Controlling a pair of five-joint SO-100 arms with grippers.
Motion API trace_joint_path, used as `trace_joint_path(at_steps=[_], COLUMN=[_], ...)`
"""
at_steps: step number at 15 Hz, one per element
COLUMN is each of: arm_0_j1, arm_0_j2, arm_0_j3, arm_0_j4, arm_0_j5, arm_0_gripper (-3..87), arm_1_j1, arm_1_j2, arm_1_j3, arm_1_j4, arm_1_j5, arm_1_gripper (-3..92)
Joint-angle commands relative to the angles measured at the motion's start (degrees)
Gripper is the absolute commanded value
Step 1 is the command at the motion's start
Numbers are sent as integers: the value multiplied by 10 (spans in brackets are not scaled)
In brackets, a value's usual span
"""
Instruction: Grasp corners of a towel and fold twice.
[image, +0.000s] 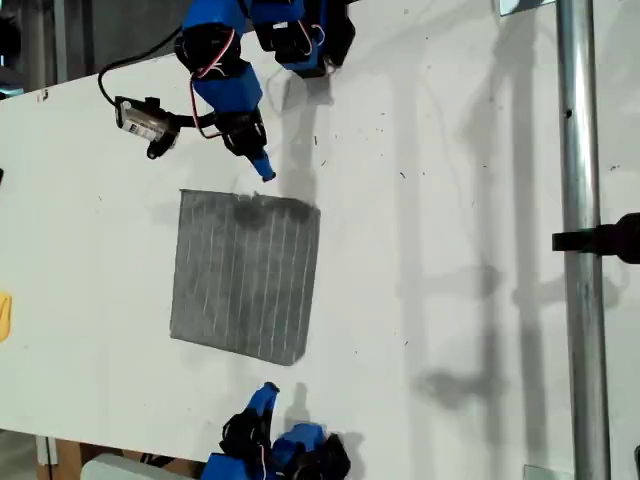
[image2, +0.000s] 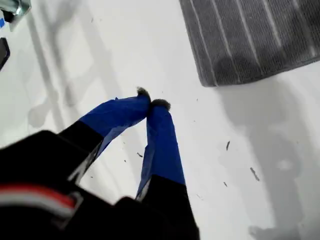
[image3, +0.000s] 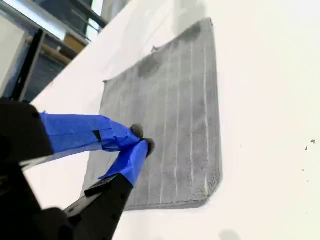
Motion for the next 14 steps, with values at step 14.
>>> trace_joint_path(at_steps=[14], arm_0_j1=[-205], arm_0_j2=[-346], arm_0_j3=[-264], arm_0_j4=[96], arm_0_j5=[234], arm_0_gripper=[-18], arm_1_j1=[33], arm_1_j2=[-331], arm_1_j3=[-415], arm_1_j4=[149], arm_1_j5=[-132], arm_1_gripper=[-4])
